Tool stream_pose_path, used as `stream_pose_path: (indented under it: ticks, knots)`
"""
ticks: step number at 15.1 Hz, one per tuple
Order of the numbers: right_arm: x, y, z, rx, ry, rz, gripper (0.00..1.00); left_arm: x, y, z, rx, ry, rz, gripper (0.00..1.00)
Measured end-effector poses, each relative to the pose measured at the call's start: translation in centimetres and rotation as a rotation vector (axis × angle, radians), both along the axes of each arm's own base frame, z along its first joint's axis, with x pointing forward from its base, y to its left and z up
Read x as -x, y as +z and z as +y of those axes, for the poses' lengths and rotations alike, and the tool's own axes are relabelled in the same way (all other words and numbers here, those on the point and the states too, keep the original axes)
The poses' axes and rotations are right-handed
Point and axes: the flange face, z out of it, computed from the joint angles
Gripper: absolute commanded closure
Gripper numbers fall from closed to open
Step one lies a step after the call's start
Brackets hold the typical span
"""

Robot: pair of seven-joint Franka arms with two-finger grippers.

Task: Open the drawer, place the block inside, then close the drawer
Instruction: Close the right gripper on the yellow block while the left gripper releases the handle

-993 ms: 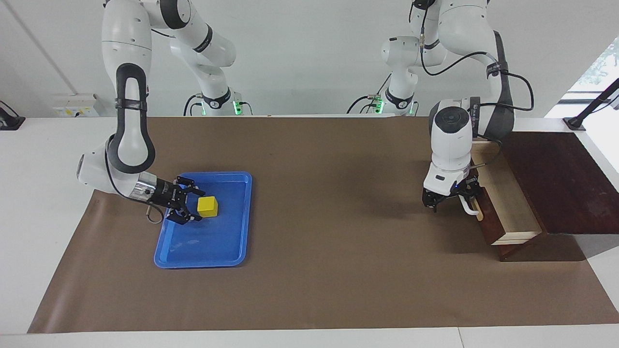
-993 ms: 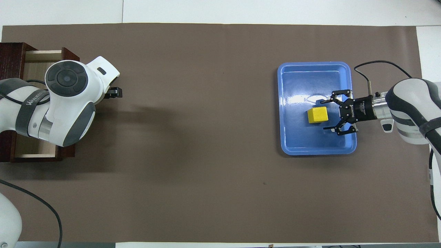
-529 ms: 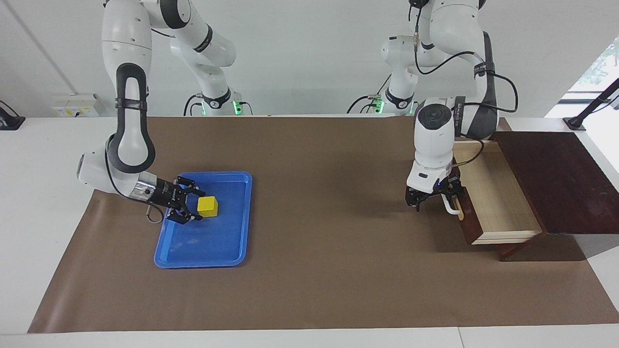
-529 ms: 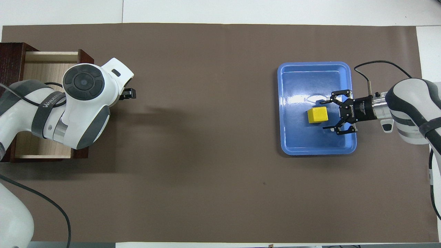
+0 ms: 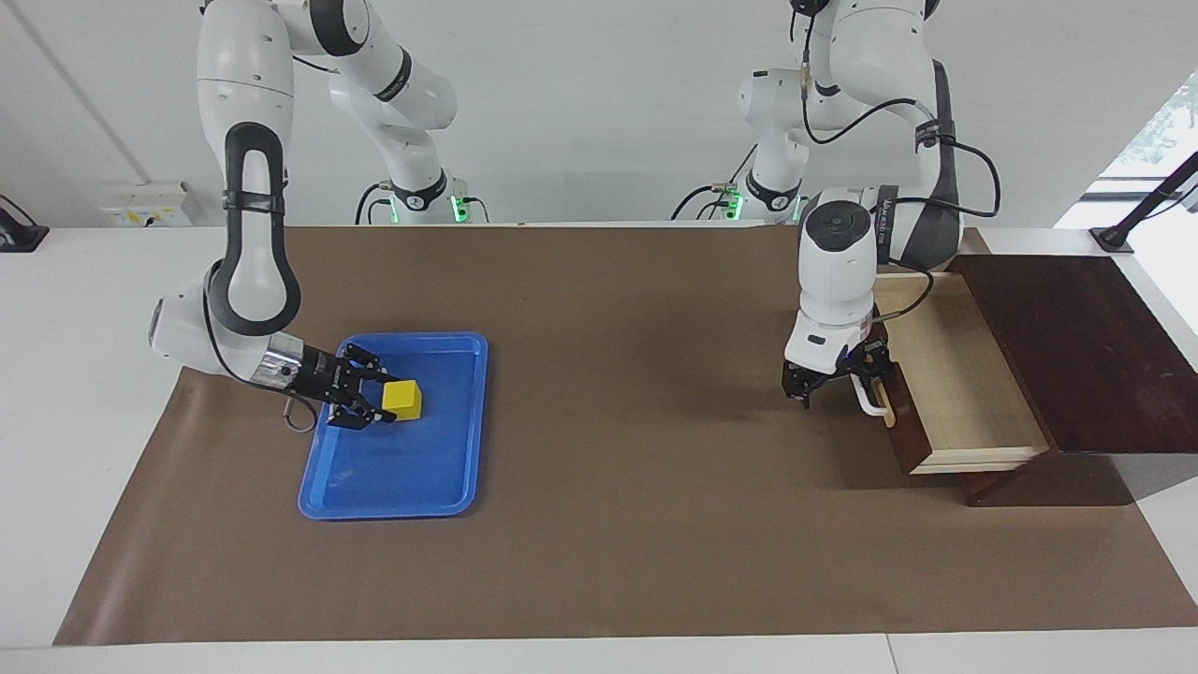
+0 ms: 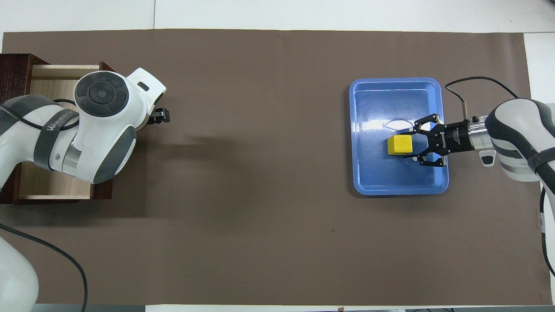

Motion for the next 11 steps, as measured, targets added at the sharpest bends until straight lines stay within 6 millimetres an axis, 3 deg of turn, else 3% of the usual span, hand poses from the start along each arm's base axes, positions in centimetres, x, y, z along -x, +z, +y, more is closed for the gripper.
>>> stream_pose_path:
  ticks: [7,11]
  knots:
    - [-0.3,0.5,0.3,-0.032,-0.003,-0.031,1.00,0.1,8.1,-0.5,0.144,0.307,-0.040,0.00]
    - [-2.5,4.0,1.5,-0.053,0.020,-0.066,1.00,2.0,12.7,-0.7,0.237,0.545,-0.119,0.00]
